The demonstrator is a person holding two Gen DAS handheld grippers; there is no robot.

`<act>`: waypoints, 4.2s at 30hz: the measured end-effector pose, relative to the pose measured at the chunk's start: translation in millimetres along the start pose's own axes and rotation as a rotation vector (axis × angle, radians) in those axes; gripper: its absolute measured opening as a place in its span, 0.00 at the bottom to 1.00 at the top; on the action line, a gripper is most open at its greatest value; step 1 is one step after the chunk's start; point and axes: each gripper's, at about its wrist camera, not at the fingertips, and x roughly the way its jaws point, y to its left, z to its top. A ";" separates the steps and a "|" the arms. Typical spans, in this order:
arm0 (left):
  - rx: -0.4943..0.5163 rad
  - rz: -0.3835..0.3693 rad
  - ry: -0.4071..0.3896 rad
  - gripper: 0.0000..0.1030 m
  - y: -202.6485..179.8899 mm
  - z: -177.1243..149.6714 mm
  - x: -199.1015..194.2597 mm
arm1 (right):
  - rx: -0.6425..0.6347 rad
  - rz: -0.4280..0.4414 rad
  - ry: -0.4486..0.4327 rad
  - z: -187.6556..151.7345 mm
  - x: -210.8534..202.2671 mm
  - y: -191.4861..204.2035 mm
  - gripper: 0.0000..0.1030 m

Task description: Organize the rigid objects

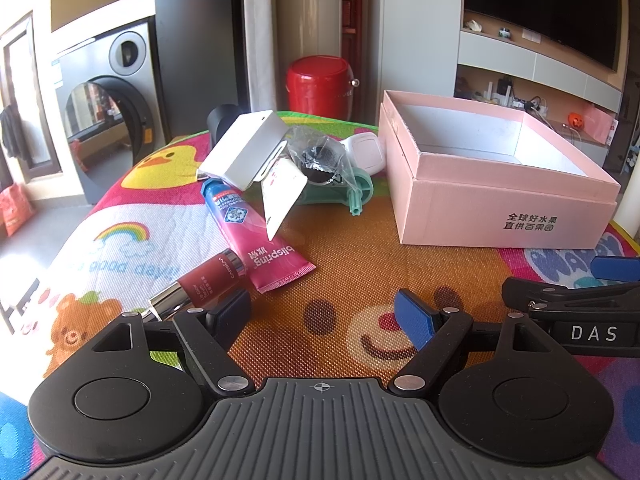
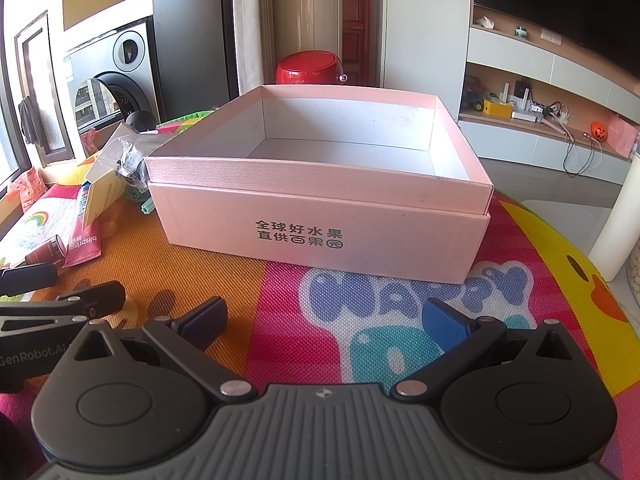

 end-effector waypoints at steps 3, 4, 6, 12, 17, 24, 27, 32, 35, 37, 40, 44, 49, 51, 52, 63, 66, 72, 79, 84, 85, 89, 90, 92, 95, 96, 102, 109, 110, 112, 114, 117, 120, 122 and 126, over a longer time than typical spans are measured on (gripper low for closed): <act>0.010 0.008 -0.002 0.83 -1.6 0.2 -0.3 | 0.000 0.000 0.000 0.1 0.1 0.0 1.00; 0.009 0.007 -0.001 0.83 -1.7 0.1 -0.9 | 0.000 0.000 0.000 0.0 0.0 0.0 1.00; 0.006 0.005 -0.001 0.83 -1.2 0.3 -0.4 | 0.000 -0.001 0.000 0.0 0.0 0.2 1.00; 0.004 0.003 -0.001 0.82 -1.0 0.5 -0.6 | 0.001 -0.006 0.000 0.4 -0.3 0.7 1.00; 0.007 0.003 -0.004 0.82 -2.1 1.0 -1.3 | 0.002 -0.006 0.000 0.3 -0.3 0.9 1.00; -0.007 -0.094 -0.005 0.76 4.7 3.1 -6.1 | 0.031 0.020 0.028 4.5 -2.0 -2.7 1.00; -0.019 -0.173 -0.027 0.73 17.7 9.6 -21.8 | -0.009 0.039 0.103 8.9 -5.4 -1.1 1.00; 0.071 -0.245 -0.010 0.71 62.0 37.4 -32.5 | -0.037 0.029 0.104 8.2 -5.7 2.7 1.00; 0.203 -0.184 0.071 0.63 79.2 44.9 -19.5 | -0.051 0.035 0.111 9.7 -4.9 3.1 1.00; 0.256 -0.190 0.130 0.52 85.3 42.4 -6.9 | -0.054 0.034 0.115 10.4 -3.9 4.3 1.00; 0.261 -0.225 0.171 0.46 88.2 33.9 9.9 | -0.065 0.052 0.111 10.4 -3.6 5.4 1.00; 0.200 -0.264 0.128 0.23 100.9 34.7 14.4 | -0.060 0.046 0.098 9.6 -6.9 7.5 0.96; 0.200 -0.318 0.103 0.23 109.2 24.8 2.5 | -0.155 0.026 -0.065 29.6 -37.4 34.4 0.86; 0.199 -0.321 0.099 0.23 113.7 20.4 -2.0 | -0.224 0.090 -0.106 55.1 -45.3 56.4 0.86; 0.196 -0.324 0.097 0.23 115.5 18.3 -3.9 | -0.265 0.117 -0.122 67.9 -45.2 69.8 0.86; 0.105 -0.375 0.072 0.23 132.0 6.1 -8.2 | -0.612 0.210 0.031 133.1 88.4 231.6 0.81; 0.112 -0.376 0.056 0.23 132.3 3.6 -9.3 | -0.585 0.181 0.092 133.1 98.3 230.5 0.67; 0.167 -0.366 0.031 0.23 120.7 0.2 -14.5 | -0.423 0.278 0.054 133.7 10.2 176.7 0.66; 0.265 -0.510 0.037 0.23 77.3 2.9 -54.0 | -0.362 0.094 -0.075 69.0 -86.5 76.2 0.66; 0.321 -0.544 -0.079 0.23 27.8 47.7 -87.2 | -0.262 0.030 -0.089 19.1 -130.2 13.3 0.66; 0.322 -0.536 -0.123 0.23 15.6 66.8 -91.4 | -0.240 0.017 -0.093 12.7 -133.7 5.8 0.66; 0.176 -0.573 -0.239 0.27 -20.4 145.0 -71.6 | -0.150 0.013 -0.118 -2.5 -138.8 -17.2 0.66; 0.145 -0.569 -0.230 0.27 -26.1 157.0 -60.4 | -0.135 0.012 -0.128 -4.5 -138.6 -20.2 0.66; 0.089 -0.528 -0.185 0.27 -30.6 164.4 -42.2 | -0.114 0.006 -0.147 -8.4 -138.7 -25.7 0.66; 0.055 -0.500 -0.146 0.27 -16.4 142.2 -32.5 | -0.084 0.003 -0.162 -14.2 -139.9 -35.6 0.66; 0.046 -0.484 -0.127 0.27 -7.7 130.0 -30.1 | -0.080 0.002 -0.167 -14.6 -139.7 -38.5 0.66; -0.021 -0.383 0.020 0.27 38.9 60.9 -25.7 | -0.057 0.009 -0.257 36.3 -144.1 -41.8 0.66; -0.097 -0.254 0.091 0.27 82.7 34.3 -13.3 | -0.065 0.015 -0.346 155.2 -115.1 -9.9 0.72; -0.117 -0.241 0.088 0.27 91.7 34.4 -11.7 | -0.076 -0.004 -0.331 157.9 -108.4 -3.9 0.72; -0.156 -0.219 0.085 0.27 107.6 36.0 -6.6 | -0.094 0.000 -0.298 150.7 -96.1 8.5 0.73; -0.193 -0.199 0.091 0.27 118.9 37.5 1.0 | -0.099 0.042 -0.252 132.6 -84.1 18.6 0.75; -0.241 -0.204 0.111 0.27 129.7 39.9 10.0 | -0.091 0.083 -0.175 103.3 -66.0 33.7 0.75; -0.286 -0.238 0.117 0.27 134.3 41.3 16.8 | -0.101 0.133 -0.114 73.4 -59.5 42.7 0.75; -0.311 -0.246 0.133 0.27 133.5 47.0 25.9 | -0.109 0.160 -0.096 52.7 -59.5 47.6 0.75; -0.351 -0.202 0.133 0.27 129.7 69.2 50.3 | -0.080 0.186 -0.025 31.1 -53.4 50.8 0.74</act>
